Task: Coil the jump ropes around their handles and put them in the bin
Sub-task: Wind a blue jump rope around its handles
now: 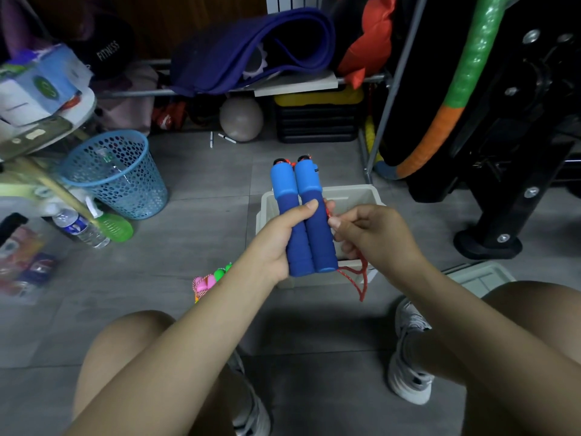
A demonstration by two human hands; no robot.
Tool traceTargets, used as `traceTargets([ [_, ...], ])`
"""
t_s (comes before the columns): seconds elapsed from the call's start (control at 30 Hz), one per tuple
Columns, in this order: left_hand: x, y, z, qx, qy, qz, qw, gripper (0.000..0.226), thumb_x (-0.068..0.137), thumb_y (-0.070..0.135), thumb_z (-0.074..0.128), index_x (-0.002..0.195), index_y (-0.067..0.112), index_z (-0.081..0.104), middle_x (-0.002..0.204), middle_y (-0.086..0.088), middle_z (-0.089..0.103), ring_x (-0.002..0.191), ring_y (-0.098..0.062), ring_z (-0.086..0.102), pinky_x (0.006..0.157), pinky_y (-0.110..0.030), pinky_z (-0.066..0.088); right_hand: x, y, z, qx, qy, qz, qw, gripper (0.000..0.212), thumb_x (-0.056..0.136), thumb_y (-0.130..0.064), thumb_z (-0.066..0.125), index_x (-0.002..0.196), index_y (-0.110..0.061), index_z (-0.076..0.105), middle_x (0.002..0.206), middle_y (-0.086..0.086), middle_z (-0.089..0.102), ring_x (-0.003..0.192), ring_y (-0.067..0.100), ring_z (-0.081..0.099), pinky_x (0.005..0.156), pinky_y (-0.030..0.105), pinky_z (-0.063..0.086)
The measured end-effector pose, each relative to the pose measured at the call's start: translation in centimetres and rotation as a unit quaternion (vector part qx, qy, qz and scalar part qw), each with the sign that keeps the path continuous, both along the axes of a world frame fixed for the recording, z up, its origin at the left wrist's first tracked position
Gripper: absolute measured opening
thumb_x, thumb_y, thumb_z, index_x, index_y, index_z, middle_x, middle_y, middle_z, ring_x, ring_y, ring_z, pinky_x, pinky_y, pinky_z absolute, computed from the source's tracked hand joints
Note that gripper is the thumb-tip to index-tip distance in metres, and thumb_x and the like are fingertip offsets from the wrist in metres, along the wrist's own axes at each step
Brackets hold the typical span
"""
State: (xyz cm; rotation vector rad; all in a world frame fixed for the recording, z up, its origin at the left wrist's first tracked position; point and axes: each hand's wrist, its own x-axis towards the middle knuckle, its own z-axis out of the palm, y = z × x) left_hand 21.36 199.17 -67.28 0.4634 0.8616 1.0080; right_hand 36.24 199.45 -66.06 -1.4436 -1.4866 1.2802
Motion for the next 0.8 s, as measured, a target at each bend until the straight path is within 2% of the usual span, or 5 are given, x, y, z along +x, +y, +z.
traceTargets([
  [0.13, -0.8, 0.8, 0.2, -0.001, 0.039, 0.035, 0.999, 0.020, 0.087, 0.022, 0.061, 0.102, 0.011, 0.063, 0.082, 0.002, 0.068, 0.067, -0.013, 0.064, 0.057, -0.027, 0.054, 0.9, 0.1, 0.3, -0.019, -0.039, 0.058, 0.997, 0.019, 0.085, -0.029, 0.067, 0.079, -0.011, 0.065, 0.052, -0.007, 0.055, 0.044, 0.005, 0.049, 0.048, 0.024, 0.043],
  [0.23, -2.2, 1.5, 0.5, 0.016, 0.141, 0.066, 0.988, 0.011, 0.088, 0.017, 0.063, 0.096, 0.010, 0.064, 0.076, 0.002, 0.070, 0.066, -0.014, 0.065, 0.055, -0.026, 0.055, 2.6, 0.6, 1.3, 0.067, -0.134, 0.093, 0.984, 0.020, 0.085, -0.027, 0.068, 0.077, -0.009, 0.067, 0.058, -0.001, 0.059, 0.051, 0.004, 0.048, 0.055, 0.026, 0.039],
  [0.37, -2.5, 1.1, 0.4, 0.048, 0.254, -0.019, 0.966, 0.003, 0.086, 0.012, 0.066, 0.089, 0.010, 0.065, 0.071, 0.001, 0.069, 0.065, -0.015, 0.063, 0.061, -0.028, 0.054, 3.4, 1.2, 2.4, 0.214, -0.217, 0.123, 0.945, 0.019, 0.087, -0.029, 0.064, 0.084, -0.011, 0.067, 0.068, 0.005, 0.060, 0.063, 0.016, 0.053, 0.062, 0.032, 0.041],
  [0.53, -2.2, 0.7, 0.4, 0.068, 0.269, -0.136, 0.951, 0.013, 0.080, 0.005, 0.071, 0.088, 0.011, 0.062, 0.075, 0.000, 0.069, 0.070, -0.015, 0.063, 0.068, -0.030, 0.053, 2.6, 1.7, 2.2, 0.357, -0.258, 0.141, 0.887, 0.028, 0.084, -0.039, 0.053, 0.083, -0.015, 0.068, 0.068, -0.003, 0.050, 0.068, 0.015, 0.046, 0.063, 0.031, 0.040],
  [0.8, -0.7, 0.4, 0.1, 0.095, 0.281, -0.268, 0.917, 0.024, 0.071, -0.003, 0.074, 0.093, 0.001, 0.063, 0.086, -0.010, 0.068, 0.083, -0.021, 0.066, 0.083, -0.033, 0.055, 0.9, 1.5, 2.5, 0.402, -0.285, 0.195, 0.848, 0.036, 0.075, -0.050, 0.052, 0.076, -0.017, 0.068, 0.068, -0.012, 0.049, 0.070, 0.011, 0.047, 0.062, 0.031, 0.044],
])
